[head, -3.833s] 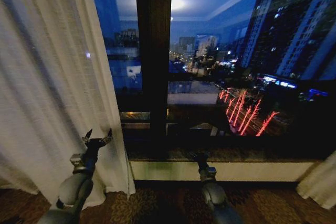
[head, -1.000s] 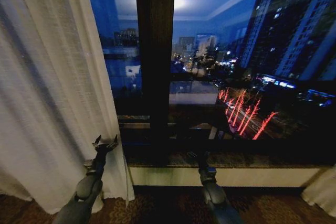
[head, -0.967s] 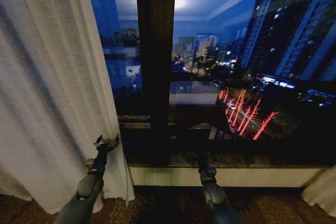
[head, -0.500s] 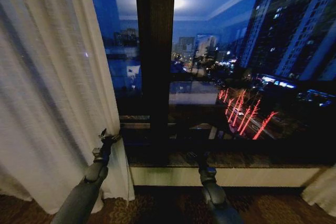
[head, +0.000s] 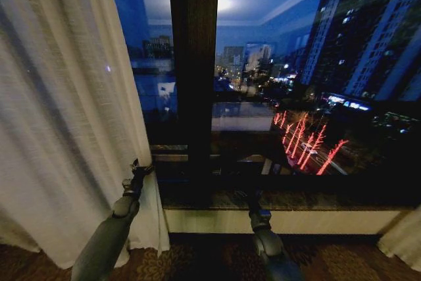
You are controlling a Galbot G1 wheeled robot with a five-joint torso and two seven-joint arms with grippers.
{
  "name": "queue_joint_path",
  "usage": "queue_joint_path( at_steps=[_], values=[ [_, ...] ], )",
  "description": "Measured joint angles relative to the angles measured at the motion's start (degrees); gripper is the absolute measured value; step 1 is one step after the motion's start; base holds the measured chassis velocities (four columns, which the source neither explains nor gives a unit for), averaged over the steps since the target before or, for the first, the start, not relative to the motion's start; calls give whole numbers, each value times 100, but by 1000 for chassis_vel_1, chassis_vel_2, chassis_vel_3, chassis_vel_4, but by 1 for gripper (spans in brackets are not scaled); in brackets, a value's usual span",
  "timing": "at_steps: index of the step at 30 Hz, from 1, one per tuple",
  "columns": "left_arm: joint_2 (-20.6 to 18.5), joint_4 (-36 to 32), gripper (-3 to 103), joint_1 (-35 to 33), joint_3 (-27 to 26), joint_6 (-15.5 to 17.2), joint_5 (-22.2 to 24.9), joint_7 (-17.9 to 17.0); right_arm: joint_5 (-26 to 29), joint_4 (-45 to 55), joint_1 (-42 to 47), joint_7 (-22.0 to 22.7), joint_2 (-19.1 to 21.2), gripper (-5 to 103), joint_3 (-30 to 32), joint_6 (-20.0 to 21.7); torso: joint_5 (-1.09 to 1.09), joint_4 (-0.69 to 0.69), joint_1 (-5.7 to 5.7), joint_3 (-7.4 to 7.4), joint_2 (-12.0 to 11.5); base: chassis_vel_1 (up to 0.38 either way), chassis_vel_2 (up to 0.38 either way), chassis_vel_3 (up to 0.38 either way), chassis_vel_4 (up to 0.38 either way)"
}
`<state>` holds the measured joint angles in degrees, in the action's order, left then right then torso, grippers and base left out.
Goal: Open the curtains by pulling them apart, changing their state from closed to fully open.
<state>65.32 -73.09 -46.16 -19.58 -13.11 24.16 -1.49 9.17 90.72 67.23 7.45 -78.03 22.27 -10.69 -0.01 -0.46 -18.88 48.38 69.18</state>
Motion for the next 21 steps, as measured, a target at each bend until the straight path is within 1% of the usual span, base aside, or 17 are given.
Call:
queue_joint_path(
  at_steps=[3,4,5,6,8,9,11,12,15,16,18,20,21],
  values=[
    [9,5,63,-51,-65,-28,-4,11,0,0,0,0,0,100,0,0,0,0,0,0,0,0,0,0,0],
    [9,5,63,-51,-65,-28,-4,11,0,0,0,0,0,100,0,0,0,0,0,0,0,0,0,0,0],
    [9,5,57,-64,-90,-32,-4,12,0,0,0,0,0,100,0,0,0,0,0,0,0,0,0,0,0],
    [9,5,57,-70,-102,-36,-4,13,0,0,0,0,0,100,0,0,1,0,0,0,0,0,0,0,0],
    [-11,5,46,-99,-148,-45,-3,14,0,0,0,0,0,100,0,0,0,0,0,0,0,0,0,0,0],
    [-11,5,46,-99,-148,-45,-3,14,0,0,0,0,0,100,0,0,0,0,0,0,0,0,0,0,0],
    [-44,-30,36,-147,-208,-46,2,14,0,0,0,0,0,100,0,0,0,0,0,0,0,0,0,0,0],
    [-44,-30,36,-147,-208,-46,2,14,0,0,0,0,0,100,0,0,0,0,0,0,0,0,0,0,0],
    [-64,-100,19,-226,-296,-45,8,7,0,0,0,0,0,100,0,0,0,0,0,0,0,0,0,0,0],
    [-64,-100,19,-226,-296,-45,8,7,0,0,0,0,0,100,0,0,0,0,0,0,0,0,0,0,0],
    [-88,-147,8,-285,-357,-37,13,-4,0,0,0,0,0,100,0,0,0,0,0,0,0,0,0,0,0],
    [-96,-164,8,-304,-376,-34,15,-8,0,0,0,0,0,100,0,0,0,0,0,0,0,0,0,0,0],
    [-102,-184,4,-323,-393,-31,19,-10,0,0,0,0,0,100,0,0,0,0,0,0,0,0,0,0,0]
  ],
)
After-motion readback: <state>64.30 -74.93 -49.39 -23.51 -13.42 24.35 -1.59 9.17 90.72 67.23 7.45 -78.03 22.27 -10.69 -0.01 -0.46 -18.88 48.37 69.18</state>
